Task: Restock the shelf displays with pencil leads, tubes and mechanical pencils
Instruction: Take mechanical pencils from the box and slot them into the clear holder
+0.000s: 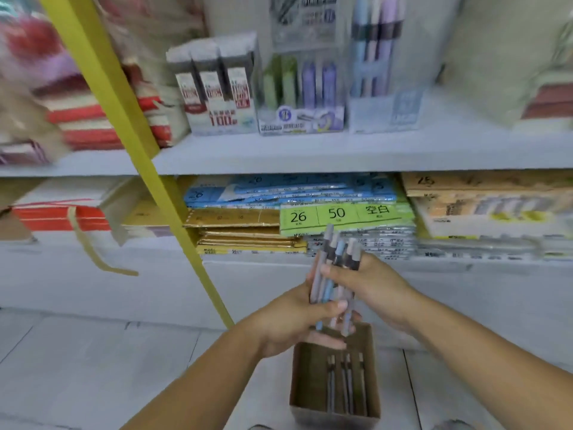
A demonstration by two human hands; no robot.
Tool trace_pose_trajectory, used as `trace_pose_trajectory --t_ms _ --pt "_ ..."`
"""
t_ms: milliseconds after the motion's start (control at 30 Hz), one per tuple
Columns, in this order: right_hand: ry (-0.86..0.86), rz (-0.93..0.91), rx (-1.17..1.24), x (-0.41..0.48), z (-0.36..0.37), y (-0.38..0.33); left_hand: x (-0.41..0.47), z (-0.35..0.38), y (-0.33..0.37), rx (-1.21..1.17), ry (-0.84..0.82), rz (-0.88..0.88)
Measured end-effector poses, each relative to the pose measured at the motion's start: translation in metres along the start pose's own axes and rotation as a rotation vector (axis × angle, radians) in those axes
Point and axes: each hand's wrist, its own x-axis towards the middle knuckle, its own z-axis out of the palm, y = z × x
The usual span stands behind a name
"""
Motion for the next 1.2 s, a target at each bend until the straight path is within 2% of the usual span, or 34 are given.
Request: trace_pose_trajectory --t_ms 133,233,400,500,633,767,833,1000,1200 --pt "0.125 -0.204 -0.24 -0.025 -0.023 -0.079 -0.013 0.02 0.067 0.12 0.004 0.132" --pt "0.184 -0.304 -0.286 -0.033 -0.048 -0.123 -0.019 0.033 0.111 0.119 0.027 0.25" --pt "0.258 -0.424 0.051 -0.029 -0.083 -0.168 -0.013 0.042 0.165 0.155 0.111 0.421" --pt "0.327 -0.489 -0.049 -0.021 -0.098 -0.182 -0.001 0.04 0.184 0.158 0.151 0.479" --pt "0.4 -0.557 -0.002 -0.008 -0.109 -0.202 0.014 0.035 0.197 0.13 0.23 0.547" --pt "0.699 -0.87 -0.011 -0.005 -0.134 -0.23 0.024 0.019 0.208 0.054 0.414 0.618" --pt "0.731 -0.98 -0.117 0.0 -0.141 -0.238 0.029 0.013 0.211 0.02 0.461 0.652" --pt "0.798 -0.879 -0.485 0.035 -0.149 -0.232 0.038 0.009 0.212 -0.033 0.48 0.677" --pt "0.842 -0.797 -0.735 0.06 -0.158 -0.222 0.043 0.004 0.212 -0.009 0.49 0.68"
